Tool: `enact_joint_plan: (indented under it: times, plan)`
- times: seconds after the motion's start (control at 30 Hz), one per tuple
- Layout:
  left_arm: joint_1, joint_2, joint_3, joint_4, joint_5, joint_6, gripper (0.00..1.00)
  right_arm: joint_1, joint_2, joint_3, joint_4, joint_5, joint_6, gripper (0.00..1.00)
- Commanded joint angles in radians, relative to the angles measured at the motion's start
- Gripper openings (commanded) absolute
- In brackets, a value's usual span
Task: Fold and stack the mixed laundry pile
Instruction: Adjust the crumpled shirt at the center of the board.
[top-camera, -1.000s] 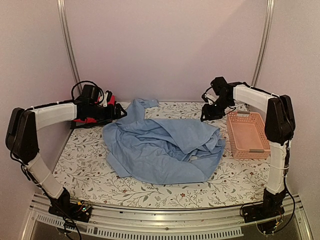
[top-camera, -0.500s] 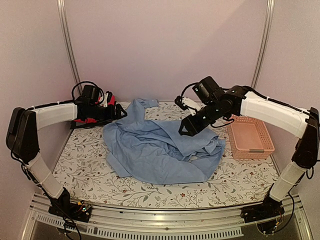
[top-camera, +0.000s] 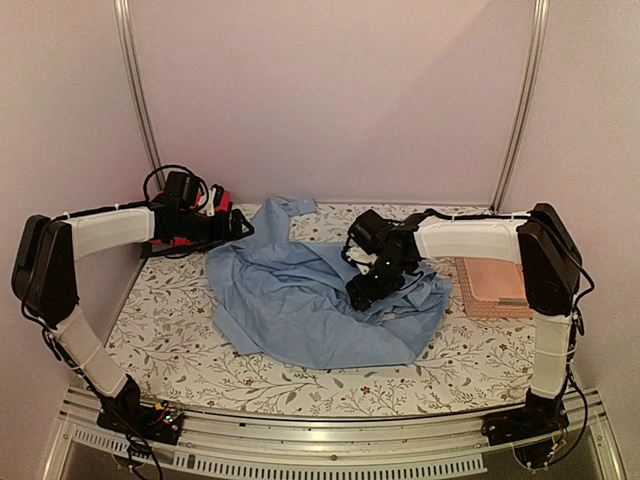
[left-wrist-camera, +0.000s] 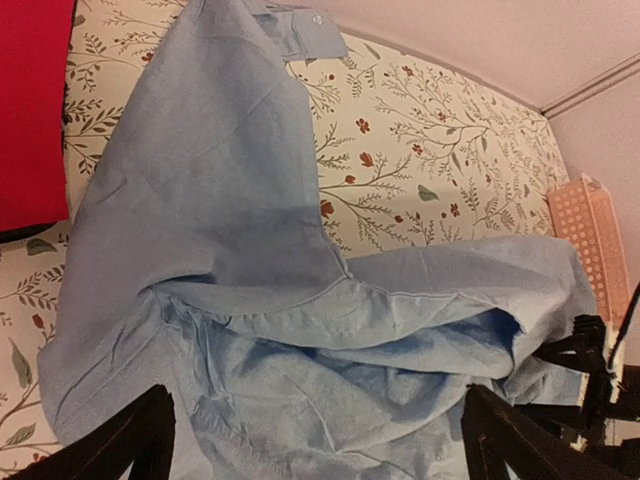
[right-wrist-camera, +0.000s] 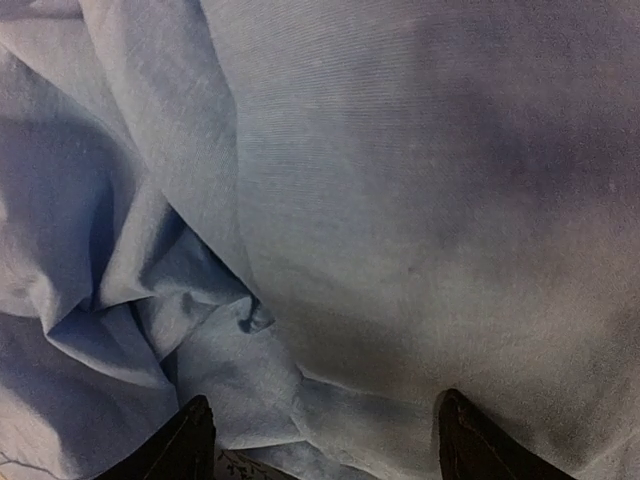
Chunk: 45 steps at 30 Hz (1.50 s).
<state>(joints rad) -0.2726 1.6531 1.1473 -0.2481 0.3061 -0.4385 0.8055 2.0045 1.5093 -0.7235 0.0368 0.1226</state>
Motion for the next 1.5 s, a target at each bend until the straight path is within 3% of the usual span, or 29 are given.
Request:
enact_joint_plan:
  times: [0.0, 0.13, 0.2, 0.3, 0.47, 0.67, 0.9, 1.07, 1.17, 1.2, 1.23, 1.3, 1.33, 1.4, 1.47]
  plan:
    - [0.006, -0.029, -0.008, 0.012, 0.002, 0.001, 1.00, 0.010, 0.072, 0.006, 0.050, 0.067, 0.011, 0.77]
    - [0.008, -0.022, -0.006, 0.012, -0.001, 0.007, 1.00, 0.014, 0.140, 0.029, 0.033, 0.165, -0.003, 0.77]
    - [0.007, -0.020, -0.005, 0.009, 0.001, 0.007, 1.00, 0.014, 0.149, 0.050, 0.013, 0.216, -0.002, 0.65]
    - [0.009, -0.021, -0.007, 0.009, -0.002, 0.010, 1.00, 0.014, 0.089, 0.052, 0.016, 0.291, 0.007, 0.37]
    - [0.015, -0.019, -0.009, 0.011, -0.002, 0.014, 1.00, 0.010, 0.025, 0.075, -0.031, 0.331, -0.012, 0.31]
    - [0.019, -0.015, -0.010, 0.016, 0.000, 0.015, 1.00, 0.002, -0.025, 0.078, -0.069, 0.297, -0.036, 0.02]
    - [0.024, -0.022, -0.022, 0.016, -0.005, 0.011, 1.00, -0.077, -0.114, 0.145, -0.103, 0.317, -0.074, 0.00]
    - [0.027, -0.038, -0.032, 0.015, -0.039, 0.004, 1.00, -0.321, -0.089, 0.312, 0.044, 0.374, -0.102, 0.00]
    - [0.026, -0.049, -0.044, 0.029, -0.056, -0.009, 1.00, -0.468, 0.051, 0.493, 0.117, 0.327, -0.073, 0.00]
    - [0.026, -0.049, -0.049, 0.038, -0.057, -0.012, 1.00, -0.492, 0.146, 0.586, 0.097, 0.286, -0.066, 0.01]
    - [0.026, -0.047, -0.051, 0.043, -0.055, -0.015, 1.00, -0.506, 0.208, 0.676, 0.076, 0.263, -0.066, 0.13]
    - [0.026, -0.041, -0.051, 0.043, -0.052, -0.019, 1.00, -0.511, 0.343, 0.838, 0.011, 0.236, -0.094, 0.59]
    - [0.026, -0.041, -0.049, 0.040, -0.048, -0.018, 1.00, -0.512, 0.424, 0.919, -0.043, 0.240, -0.109, 0.71]
    - [0.026, -0.045, -0.050, 0.025, -0.043, -0.012, 1.00, -0.515, 0.456, 0.897, -0.062, 0.218, -0.112, 0.78]
    - [0.024, -0.068, -0.075, 0.022, -0.017, 0.000, 1.00, -0.515, 0.360, 0.771, -0.041, 0.177, -0.098, 0.78]
